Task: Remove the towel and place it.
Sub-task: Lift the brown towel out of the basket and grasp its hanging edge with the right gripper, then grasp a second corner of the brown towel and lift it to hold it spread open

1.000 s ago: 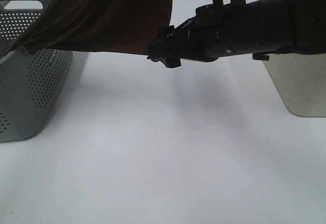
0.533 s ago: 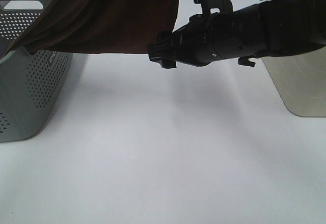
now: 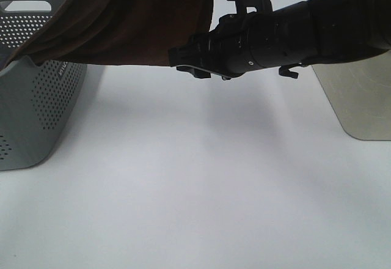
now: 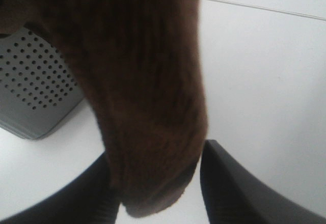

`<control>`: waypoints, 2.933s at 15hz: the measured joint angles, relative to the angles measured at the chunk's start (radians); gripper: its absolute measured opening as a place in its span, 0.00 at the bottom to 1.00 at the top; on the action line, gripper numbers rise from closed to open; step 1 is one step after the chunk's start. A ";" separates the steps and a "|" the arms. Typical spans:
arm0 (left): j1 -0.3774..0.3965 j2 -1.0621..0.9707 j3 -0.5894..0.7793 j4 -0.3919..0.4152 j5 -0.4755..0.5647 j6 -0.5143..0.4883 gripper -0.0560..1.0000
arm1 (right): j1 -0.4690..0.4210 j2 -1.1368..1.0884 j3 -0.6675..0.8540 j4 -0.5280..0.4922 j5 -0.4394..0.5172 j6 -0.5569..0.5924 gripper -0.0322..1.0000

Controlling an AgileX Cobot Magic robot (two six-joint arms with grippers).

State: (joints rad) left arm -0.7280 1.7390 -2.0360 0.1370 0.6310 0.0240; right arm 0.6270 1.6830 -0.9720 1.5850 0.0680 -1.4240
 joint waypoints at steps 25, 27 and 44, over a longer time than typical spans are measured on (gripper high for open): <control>0.000 0.146 0.000 0.220 0.224 -0.314 0.05 | 0.000 -0.228 -0.134 -1.734 0.747 1.633 0.03; -0.001 0.133 0.000 0.107 0.162 -0.314 0.05 | 0.000 -0.336 -0.134 -1.776 0.819 1.650 0.03; -0.010 -0.145 0.000 0.143 0.495 -0.313 0.05 | 0.000 -0.703 -0.173 -1.968 0.948 1.709 0.03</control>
State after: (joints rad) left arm -0.7380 1.5940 -2.0360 0.2800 1.1260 -0.2890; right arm 0.6270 0.9800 -1.1450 -0.3830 1.0160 0.2850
